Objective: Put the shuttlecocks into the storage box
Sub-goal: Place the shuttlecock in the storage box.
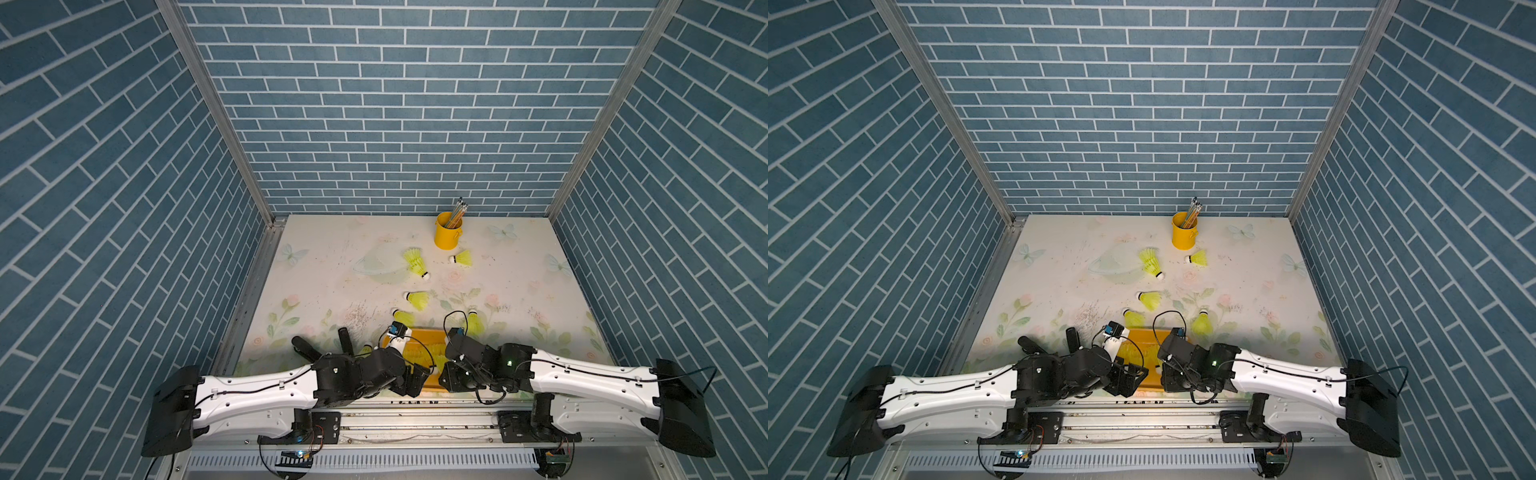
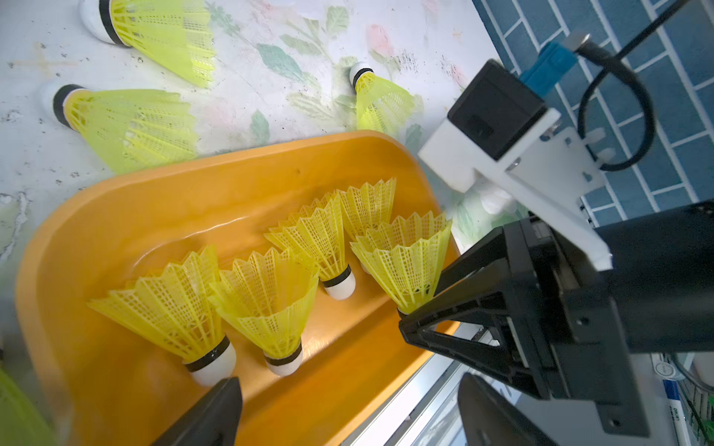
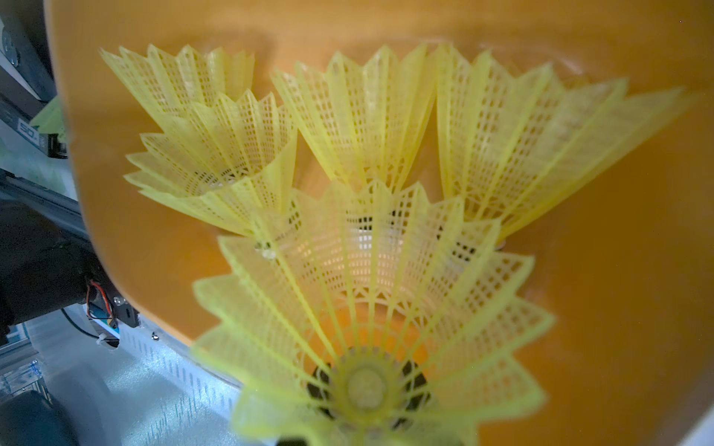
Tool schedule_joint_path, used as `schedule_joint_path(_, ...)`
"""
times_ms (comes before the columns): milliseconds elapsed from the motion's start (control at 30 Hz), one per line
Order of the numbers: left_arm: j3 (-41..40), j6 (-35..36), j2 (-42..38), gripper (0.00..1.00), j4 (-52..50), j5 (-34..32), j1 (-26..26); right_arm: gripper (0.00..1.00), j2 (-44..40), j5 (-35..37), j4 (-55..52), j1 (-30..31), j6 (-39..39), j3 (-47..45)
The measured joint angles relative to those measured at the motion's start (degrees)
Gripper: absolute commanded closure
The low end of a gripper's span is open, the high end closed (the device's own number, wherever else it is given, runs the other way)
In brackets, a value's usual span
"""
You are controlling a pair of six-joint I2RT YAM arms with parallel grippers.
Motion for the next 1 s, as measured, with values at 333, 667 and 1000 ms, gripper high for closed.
schedule_joint_path(333,0.00,0.07,0.68,0.06,0.00,1.51,0.00,0.78,0.02,-0.20,0.20,-1.46,-0.02,-1.01)
schedule_joint_path(667,0.00,0.55,2.71,0.06,0.00,1.64,0.00,0.67,-0.02,-0.98,0.48,-2.03,-0.02,-1.22)
schedule_joint_path(1000,0.20,0.74,2.82,0.06,0.00,1.60,0.00,0.60,-0.02,-1.53,0.48,-2.40,-0.04,-1.22)
